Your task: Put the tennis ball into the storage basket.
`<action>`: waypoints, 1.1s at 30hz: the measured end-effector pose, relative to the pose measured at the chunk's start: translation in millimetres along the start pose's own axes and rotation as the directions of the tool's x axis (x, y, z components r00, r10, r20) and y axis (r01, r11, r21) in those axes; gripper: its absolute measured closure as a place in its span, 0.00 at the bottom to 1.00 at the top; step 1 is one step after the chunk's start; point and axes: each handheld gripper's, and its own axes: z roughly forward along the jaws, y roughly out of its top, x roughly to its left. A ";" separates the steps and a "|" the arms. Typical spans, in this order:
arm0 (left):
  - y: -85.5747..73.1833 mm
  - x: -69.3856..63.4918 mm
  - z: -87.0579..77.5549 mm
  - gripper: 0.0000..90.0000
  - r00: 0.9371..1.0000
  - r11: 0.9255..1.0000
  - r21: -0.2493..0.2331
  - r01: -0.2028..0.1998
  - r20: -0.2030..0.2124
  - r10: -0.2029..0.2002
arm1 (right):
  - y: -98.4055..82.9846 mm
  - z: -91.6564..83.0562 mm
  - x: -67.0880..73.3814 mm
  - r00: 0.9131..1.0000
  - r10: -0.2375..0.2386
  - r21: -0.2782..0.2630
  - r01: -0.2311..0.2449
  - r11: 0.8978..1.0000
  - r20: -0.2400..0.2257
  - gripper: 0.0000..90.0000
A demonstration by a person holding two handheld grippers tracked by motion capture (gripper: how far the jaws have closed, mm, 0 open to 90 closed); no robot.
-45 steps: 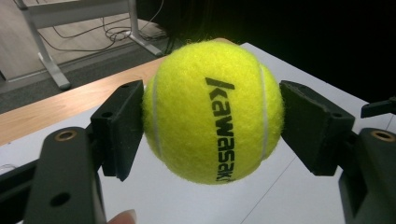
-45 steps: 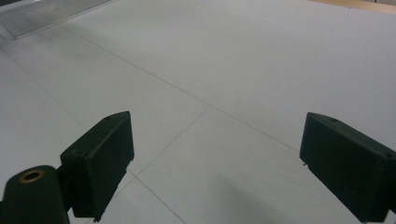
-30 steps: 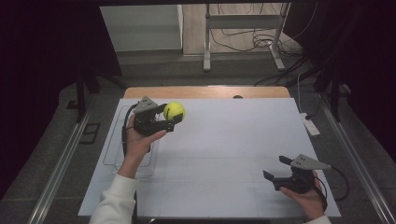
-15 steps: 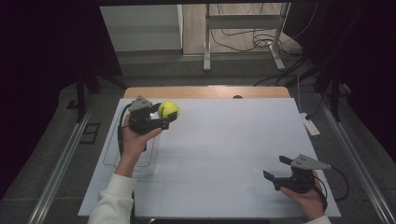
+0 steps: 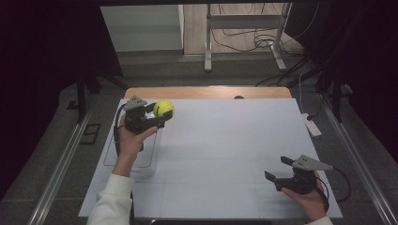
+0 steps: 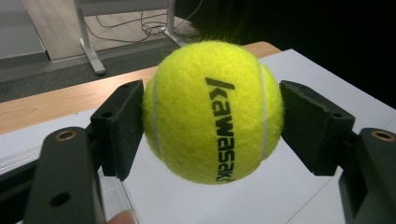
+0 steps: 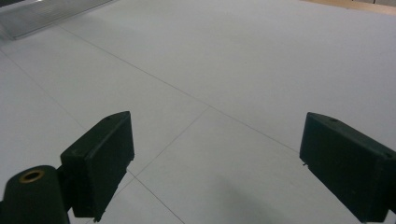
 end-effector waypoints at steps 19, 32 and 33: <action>-1.7 19.8 -9.5 0.30 0.997 0.999 -0.022 0.038 -0.063 -0.039 | 0.0 0.1 0.1 1.000 -0.001 0.001 0.001 1.000 0.003 0.11; -5.1 31.7 -11.2 0.30 0.992 0.999 -0.015 0.052 -0.110 -0.054 | -0.1 -0.3 -0.4 1.000 0.004 -0.004 -0.004 1.000 0.005 0.12; -5.1 31.7 -11.2 0.30 0.992 0.999 -0.015 0.052 -0.110 -0.054 | -0.1 -0.2 -0.4 1.000 0.003 -0.004 -0.003 1.000 0.006 0.12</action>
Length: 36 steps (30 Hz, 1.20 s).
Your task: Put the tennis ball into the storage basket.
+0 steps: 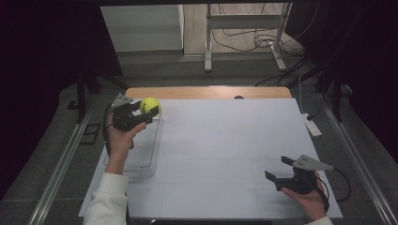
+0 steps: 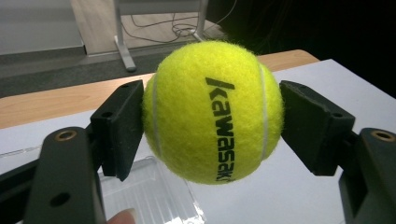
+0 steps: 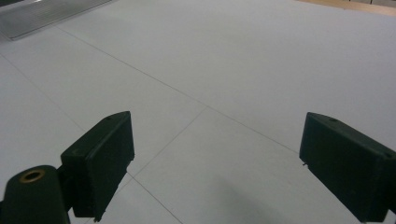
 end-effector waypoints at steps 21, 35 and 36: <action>-5.3 18.7 -0.2 0.30 0.998 0.999 0.010 0.035 -0.059 -0.034 | -0.3 0.3 0.2 1.000 -0.002 0.004 0.002 1.000 0.000 0.12; -8.6 31.7 0.7 0.30 0.993 0.999 0.018 0.052 -0.104 -0.050 | -0.2 0.0 0.0 1.000 0.001 0.001 -0.001 1.000 0.001 0.12; -8.9 32.8 0.9 0.30 0.993 0.998 0.019 0.053 -0.107 -0.051 | -0.2 0.0 0.0 1.000 0.001 0.001 -0.001 1.000 0.001 0.12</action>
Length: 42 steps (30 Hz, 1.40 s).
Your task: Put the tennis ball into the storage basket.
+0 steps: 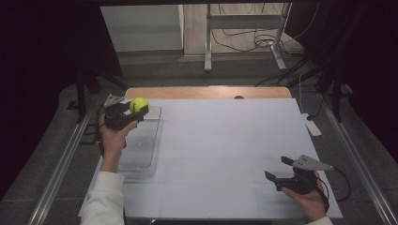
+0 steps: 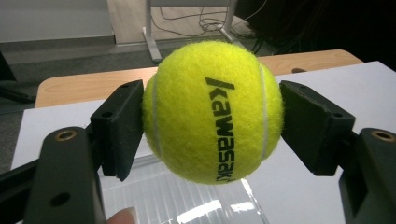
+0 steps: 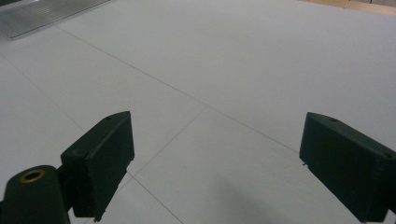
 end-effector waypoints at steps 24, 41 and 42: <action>-6.1 19.7 9.0 0.30 0.997 0.999 0.036 0.027 -0.076 -0.025 | 0.1 0.4 0.0 1.000 -0.004 0.004 0.004 1.000 0.001 0.12; -14.2 31.4 21.8 0.30 0.993 0.993 0.113 0.041 -0.112 -0.028 | -0.2 0.4 -0.2 1.000 0.000 0.002 0.000 1.000 0.000 0.12; -14.7 31.7 22.7 0.30 0.993 0.992 0.116 0.039 -0.113 -0.026 | -0.2 0.4 -0.2 1.000 -0.001 0.001 0.001 1.000 0.000 0.12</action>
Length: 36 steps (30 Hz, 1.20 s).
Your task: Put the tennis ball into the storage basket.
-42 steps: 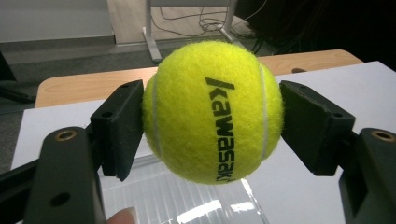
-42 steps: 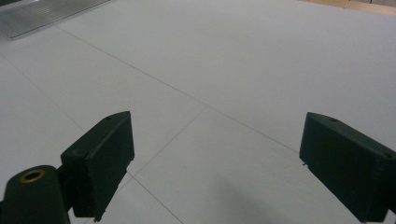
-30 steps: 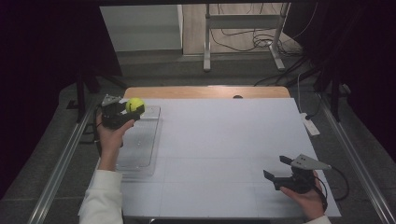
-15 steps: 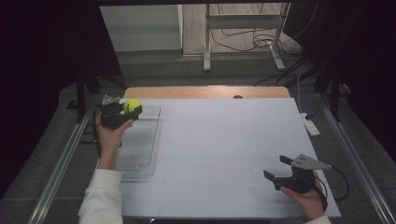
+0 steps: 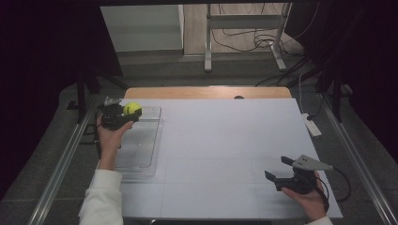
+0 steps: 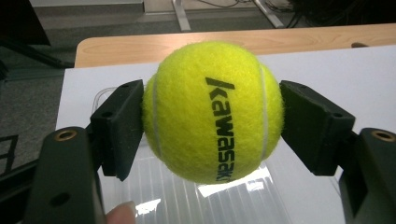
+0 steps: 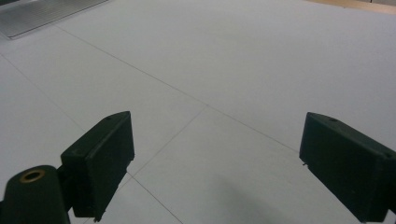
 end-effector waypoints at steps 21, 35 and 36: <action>-5.7 7.4 14.9 0.30 1.000 0.998 0.067 -0.001 -0.016 0.002 | -0.3 0.2 -0.3 1.000 0.002 0.001 -0.002 1.000 0.001 0.12; -10.4 7.0 26.6 0.30 0.999 0.992 0.122 -0.033 -0.027 0.037 | -0.5 0.0 -0.5 1.000 0.003 0.002 -0.003 1.000 0.002 0.12; -10.4 7.0 26.6 0.30 0.999 0.992 0.122 -0.033 -0.027 0.037 | -0.5 0.0 -0.5 1.000 0.003 0.002 -0.003 1.000 0.002 0.12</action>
